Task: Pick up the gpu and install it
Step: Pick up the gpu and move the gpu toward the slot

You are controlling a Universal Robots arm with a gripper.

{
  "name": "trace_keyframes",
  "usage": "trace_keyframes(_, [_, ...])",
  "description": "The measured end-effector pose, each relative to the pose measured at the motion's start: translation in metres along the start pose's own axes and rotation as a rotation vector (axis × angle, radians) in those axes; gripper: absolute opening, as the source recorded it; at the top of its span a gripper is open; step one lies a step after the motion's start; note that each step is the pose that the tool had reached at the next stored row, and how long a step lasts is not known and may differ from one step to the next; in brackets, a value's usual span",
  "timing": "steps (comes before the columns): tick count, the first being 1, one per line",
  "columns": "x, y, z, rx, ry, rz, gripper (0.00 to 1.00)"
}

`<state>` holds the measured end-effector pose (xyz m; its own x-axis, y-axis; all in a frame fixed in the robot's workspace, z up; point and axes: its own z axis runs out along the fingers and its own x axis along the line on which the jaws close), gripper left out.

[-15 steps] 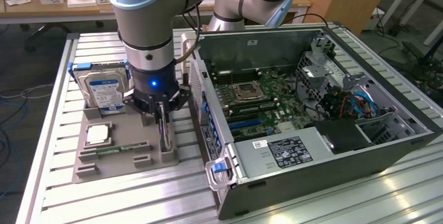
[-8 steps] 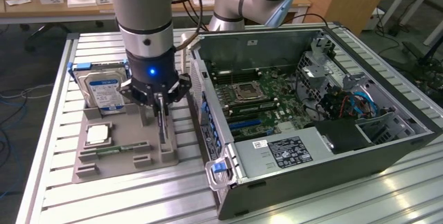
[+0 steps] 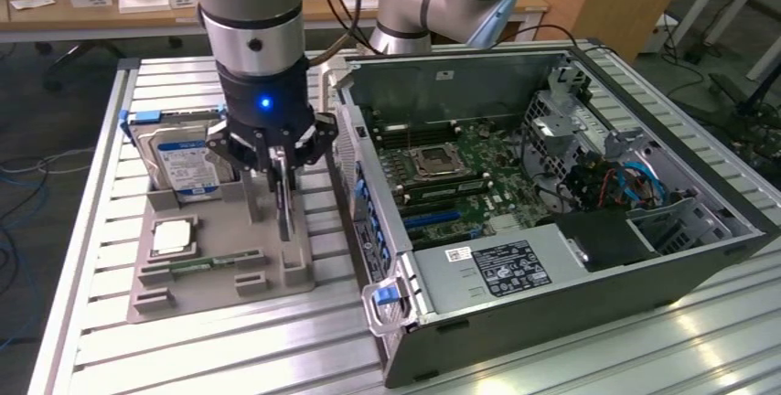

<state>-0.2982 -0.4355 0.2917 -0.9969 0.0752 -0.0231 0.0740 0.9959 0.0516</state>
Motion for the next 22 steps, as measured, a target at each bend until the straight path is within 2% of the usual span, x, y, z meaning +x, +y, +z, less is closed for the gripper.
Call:
trace_keyframes(15, [-0.001,0.0019,-0.0367,0.0,0.0,0.0,0.27])
trace_keyframes(18, [-0.001,0.0021,-0.0406,0.0001,0.0,0.0,0.27])
trace_keyframes(22, [-0.001,0.0021,-0.0407,-0.0001,-0.0001,0.0,0.27])
